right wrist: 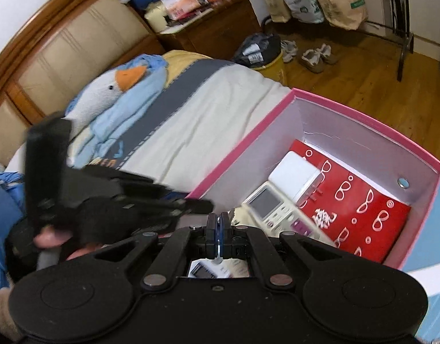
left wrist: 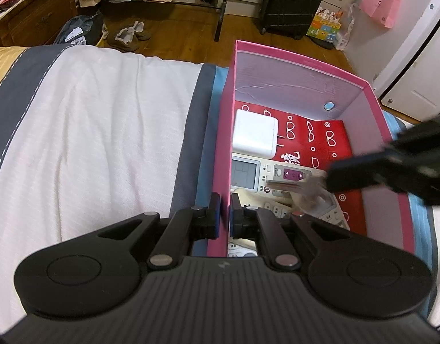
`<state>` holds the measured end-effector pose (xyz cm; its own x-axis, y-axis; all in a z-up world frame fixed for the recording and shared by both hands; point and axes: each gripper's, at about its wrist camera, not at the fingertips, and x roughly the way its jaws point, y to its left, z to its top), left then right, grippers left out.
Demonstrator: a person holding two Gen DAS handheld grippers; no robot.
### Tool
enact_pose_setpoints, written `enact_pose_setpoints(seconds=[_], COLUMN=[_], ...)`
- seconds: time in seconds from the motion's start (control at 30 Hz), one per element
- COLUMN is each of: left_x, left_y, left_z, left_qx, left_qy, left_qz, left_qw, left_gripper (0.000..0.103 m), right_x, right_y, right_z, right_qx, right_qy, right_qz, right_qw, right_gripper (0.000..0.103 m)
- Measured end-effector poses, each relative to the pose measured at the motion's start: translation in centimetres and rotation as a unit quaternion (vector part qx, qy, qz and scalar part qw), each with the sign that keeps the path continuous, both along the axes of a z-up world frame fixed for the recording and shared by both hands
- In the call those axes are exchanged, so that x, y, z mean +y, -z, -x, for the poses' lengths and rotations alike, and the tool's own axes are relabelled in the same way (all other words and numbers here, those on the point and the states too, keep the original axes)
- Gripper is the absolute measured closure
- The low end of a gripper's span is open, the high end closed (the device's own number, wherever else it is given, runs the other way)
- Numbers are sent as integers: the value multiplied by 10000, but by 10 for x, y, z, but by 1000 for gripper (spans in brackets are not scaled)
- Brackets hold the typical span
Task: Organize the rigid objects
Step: 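Carry the keys into the pink box and release them with the right tool, then move the right tool back toward the remaining chargers on the bed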
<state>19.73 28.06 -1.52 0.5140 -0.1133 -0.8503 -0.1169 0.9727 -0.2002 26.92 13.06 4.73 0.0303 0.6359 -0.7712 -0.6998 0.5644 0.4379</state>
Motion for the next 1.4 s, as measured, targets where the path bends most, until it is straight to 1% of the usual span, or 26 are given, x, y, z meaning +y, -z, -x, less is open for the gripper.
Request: enact_pose_setpoints(seconds=[0.07, 0.13, 0.17, 0.27, 0.33, 0.37, 0.4, 0.53, 0.63, 0.77, 0.87, 0.97, 1.03, 1.13, 1.17, 1.2, 1.23, 1.27, 1.4], left_x=[-1, -1, -1, -1, -2, -3, -2, -3, -3, -5, -5, -4, -3, -3, -3, -3, -3, -3, -3], left_y=[0, 0, 0, 0, 0, 0, 0, 0, 0, 1, 1, 2, 3, 3, 3, 3, 3, 3, 3], left_z=[0, 0, 0, -1, -1, -1, -1, -1, -1, -2, -2, -2, -2, -2, -2, -2, -2, -2, -2], left_qx=[-3, 3, 2, 2, 9, 11, 9, 7, 3, 6, 8, 13, 17, 23, 20, 25, 25, 32, 48], left_qy=[8, 17, 25, 32, 36, 36, 39, 34, 39, 49, 70, 107, 107, 95, 103, 103, 104, 103, 96], left_qz=[-11, -18, -22, -34, -53, -58, -56, -53, -76, -120, -122, -124, -111, -104, -114, -117, -120, -128, -145], left_qw=[10000, 10000, 10000, 10000, 10000, 10000, 10000, 10000, 10000, 9999, 9999, 9999, 9999, 9999, 9999, 9999, 9999, 9999, 9998], left_gripper=[98, 98, 98, 98, 98, 98, 98, 98, 98, 98, 98, 98, 98, 98, 98, 98, 98, 98, 98], right_x=[9, 14, 17, 26, 25, 23, 20, -2, -26, -66, -97, -122, -137, -159, -165, -171, -177, -182, -186], right_y=[7, 13, 15, 17, 18, 17, 15, -1, -19, -45, -56, -57, -53, -45, -41, -36, -29, -22, 12], right_z=[-13, -24, -27, -27, -27, -27, -27, -20, -13, -4, 6, 13, 17, 17, 16, 15, 12, 10, 1], right_qx=[31, 211, 172, -90, -27, -35, -98, -432, -695, -872, -980, -939, -935, -844, -760, -644, -467, -319, 180], right_qy=[-9, 5, 45, -153, -139, -87, -31, 89, 215, 549, 885, 1182, 1355, 1668, 1787, 1914, 2053, 2157, 2424], right_qz=[128, 171, 221, 364, 359, 347, 329, 272, 245, 115, 190, 417, 549, 590, 550, 498, 428, 381, 468], right_qw=[9999, 9996, 9996, 9992, 9993, 9994, 9994, 9987, 9971, 9946, 9911, 9877, 9848, 9806, 9794, 9781, 9767, 9752, 9689], right_gripper=[101, 101, 101, 101, 101, 99, 94, 94, 93, 91, 90, 87, 81, 77, 76, 72, 68, 66, 63])
